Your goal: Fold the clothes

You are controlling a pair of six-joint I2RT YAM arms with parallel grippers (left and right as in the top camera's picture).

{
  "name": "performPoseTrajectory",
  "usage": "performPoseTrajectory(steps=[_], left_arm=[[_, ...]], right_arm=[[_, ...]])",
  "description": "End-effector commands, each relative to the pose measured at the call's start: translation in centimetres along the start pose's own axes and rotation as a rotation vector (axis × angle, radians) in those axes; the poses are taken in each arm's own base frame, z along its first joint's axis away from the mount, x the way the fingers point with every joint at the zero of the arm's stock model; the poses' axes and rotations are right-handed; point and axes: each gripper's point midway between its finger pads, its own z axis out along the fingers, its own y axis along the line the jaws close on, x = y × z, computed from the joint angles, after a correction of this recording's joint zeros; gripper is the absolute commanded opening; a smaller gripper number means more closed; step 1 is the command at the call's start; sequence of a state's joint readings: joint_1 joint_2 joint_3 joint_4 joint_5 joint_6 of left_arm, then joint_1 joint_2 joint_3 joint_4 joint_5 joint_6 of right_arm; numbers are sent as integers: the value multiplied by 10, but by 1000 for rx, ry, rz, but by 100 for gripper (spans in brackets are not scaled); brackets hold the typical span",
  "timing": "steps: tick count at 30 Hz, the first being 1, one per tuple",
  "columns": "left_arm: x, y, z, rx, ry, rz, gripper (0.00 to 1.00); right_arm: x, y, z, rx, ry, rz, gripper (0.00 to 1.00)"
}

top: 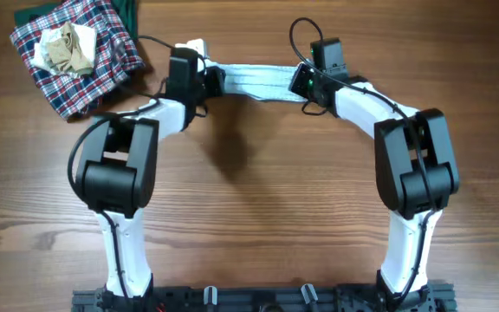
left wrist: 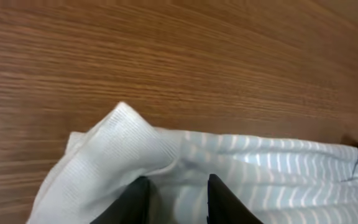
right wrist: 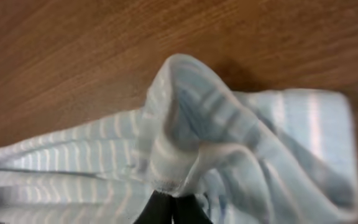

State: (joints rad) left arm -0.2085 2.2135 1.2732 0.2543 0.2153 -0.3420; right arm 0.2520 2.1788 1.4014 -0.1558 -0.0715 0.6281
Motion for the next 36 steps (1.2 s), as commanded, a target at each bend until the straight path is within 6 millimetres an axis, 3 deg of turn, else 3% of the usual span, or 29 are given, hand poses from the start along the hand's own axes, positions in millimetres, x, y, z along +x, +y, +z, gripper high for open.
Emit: performPoseTrajectory(steps=[1, 6, 15, 18, 21, 24, 27, 31, 36], left_arm=[[3, 76, -7, -208, -3, -11, 34], [-9, 69, -14, -196, -25, 5, 36], [-58, 18, -58, -134, -111, 55, 40], [-65, 6, -71, -125, -118, 62, 43], [-69, -2, -79, -118, -119, 67, 46], [-65, -2, -78, -120, -107, 59, 48], [-55, 6, -76, -155, -72, 51, 52], [-52, 26, -80, -262, -66, 46, 52], [-48, 20, -77, -224, -48, 45, 48]], right_arm=[[-10, -46, -10, 186, -48, -13, 4], [-21, -35, -30, 170, -66, -108, 5], [-53, 4, -87, 52, -153, -111, 7], [-50, 36, -102, -89, -133, -179, 6], [-29, 86, -112, -324, -68, -305, 7], [-5, 110, -104, -402, -16, -341, 5], [20, 125, -73, -429, 15, -351, 4], [26, 123, -45, -430, 24, -279, 4], [39, 105, -4, -378, 37, -223, 4]])
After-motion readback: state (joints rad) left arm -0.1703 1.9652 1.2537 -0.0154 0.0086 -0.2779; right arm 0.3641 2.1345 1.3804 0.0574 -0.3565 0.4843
